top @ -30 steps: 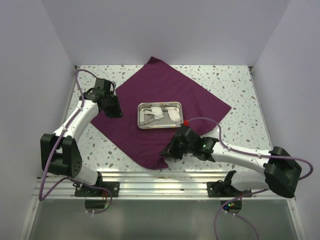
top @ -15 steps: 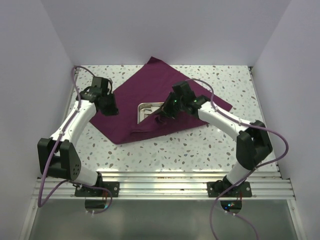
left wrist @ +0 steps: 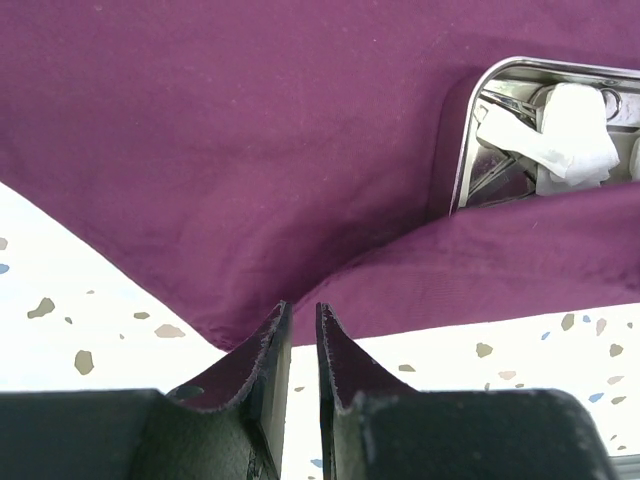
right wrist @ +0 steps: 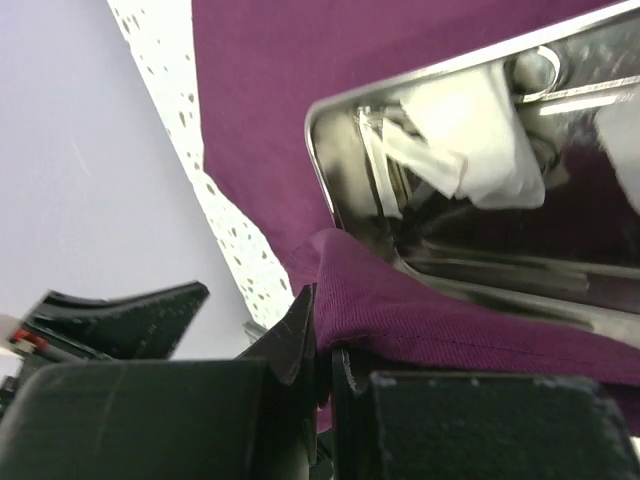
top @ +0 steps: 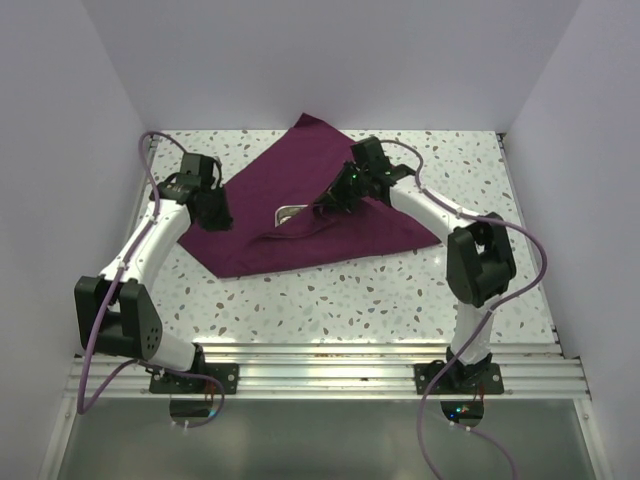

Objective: Prepare the surgical pack

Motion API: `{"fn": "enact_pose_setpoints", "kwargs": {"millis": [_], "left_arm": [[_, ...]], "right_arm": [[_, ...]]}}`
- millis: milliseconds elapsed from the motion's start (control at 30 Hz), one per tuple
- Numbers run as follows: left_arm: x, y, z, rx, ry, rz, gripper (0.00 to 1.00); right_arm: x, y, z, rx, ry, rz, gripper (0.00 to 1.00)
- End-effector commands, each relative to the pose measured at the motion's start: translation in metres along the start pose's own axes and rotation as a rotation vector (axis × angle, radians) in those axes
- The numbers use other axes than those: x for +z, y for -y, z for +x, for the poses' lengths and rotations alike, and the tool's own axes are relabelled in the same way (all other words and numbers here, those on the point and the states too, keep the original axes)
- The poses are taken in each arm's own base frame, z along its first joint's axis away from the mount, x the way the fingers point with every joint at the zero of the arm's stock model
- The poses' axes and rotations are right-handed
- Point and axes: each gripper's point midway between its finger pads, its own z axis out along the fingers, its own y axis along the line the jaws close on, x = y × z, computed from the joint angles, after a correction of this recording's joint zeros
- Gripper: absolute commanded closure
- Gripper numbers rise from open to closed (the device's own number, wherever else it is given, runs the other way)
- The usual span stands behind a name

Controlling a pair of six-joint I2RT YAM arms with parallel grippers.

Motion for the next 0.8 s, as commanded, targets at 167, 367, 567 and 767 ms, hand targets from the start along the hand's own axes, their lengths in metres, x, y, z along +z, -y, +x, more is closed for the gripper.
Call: {"fn": "enact_pose_setpoints", "kwargs": {"millis": [167, 367, 567, 767], "left_arm": [[-0.001, 0.0, -0.013, -0.002, 0.022, -0.002, 0.8], [0.004, -0.001, -0.012, -0.014, 0.008, -0.008, 0.81], [0.01, 0.001, -0.013, -0.022, -0.006, -0.005, 0.8], [0.017, 0.001, -0.01, -0.028, -0.028, -0.007, 0.8]], "right_arm": [[-0.007, -0.022, -0.051, 0.008, 0.017, -0.094, 1.0], [0.011, -0.024, -0.064, 0.015, -0.023, -0.112, 1.0], [0.023, -0.02, -0.08, 0.017, -0.027, -0.11, 1.0], [0.041, -0.012, -0.09, 0.036, -0.058, -0.116, 0.85]]}}
